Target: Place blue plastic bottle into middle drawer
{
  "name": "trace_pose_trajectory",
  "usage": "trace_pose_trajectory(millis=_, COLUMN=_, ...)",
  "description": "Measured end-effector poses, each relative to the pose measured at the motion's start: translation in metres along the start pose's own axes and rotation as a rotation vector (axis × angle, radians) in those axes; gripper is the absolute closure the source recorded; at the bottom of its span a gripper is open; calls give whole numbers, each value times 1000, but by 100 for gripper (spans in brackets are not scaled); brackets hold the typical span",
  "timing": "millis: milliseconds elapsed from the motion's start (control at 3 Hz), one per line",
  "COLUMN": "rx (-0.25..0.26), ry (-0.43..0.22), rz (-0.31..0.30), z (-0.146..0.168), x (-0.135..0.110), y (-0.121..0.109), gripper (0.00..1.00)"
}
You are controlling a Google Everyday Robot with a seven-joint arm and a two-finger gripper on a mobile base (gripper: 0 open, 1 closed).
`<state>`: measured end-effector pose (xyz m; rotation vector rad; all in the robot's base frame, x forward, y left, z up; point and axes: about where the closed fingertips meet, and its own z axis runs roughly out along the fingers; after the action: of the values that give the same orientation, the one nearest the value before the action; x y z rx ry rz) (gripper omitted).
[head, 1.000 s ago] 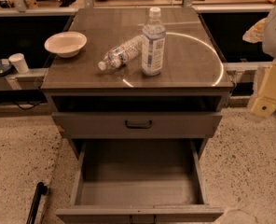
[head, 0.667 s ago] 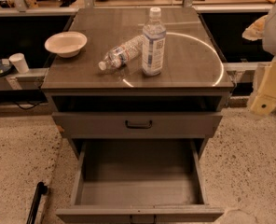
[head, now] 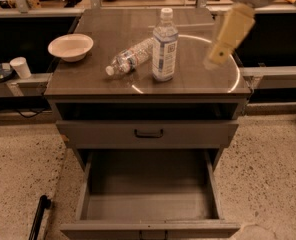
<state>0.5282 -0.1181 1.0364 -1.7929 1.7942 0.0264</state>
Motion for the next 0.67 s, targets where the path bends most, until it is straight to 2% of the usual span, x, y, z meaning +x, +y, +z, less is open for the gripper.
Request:
trace_pose_trajectory(millis=333, rx=85, ry=-237, rz=-35, z=24, x=-62, y=-62, gripper=0)
trace_pose_trajectory(millis=667, rx=76, ry=-230, rz=-37, z=24, x=-61, y=-59, gripper=0)
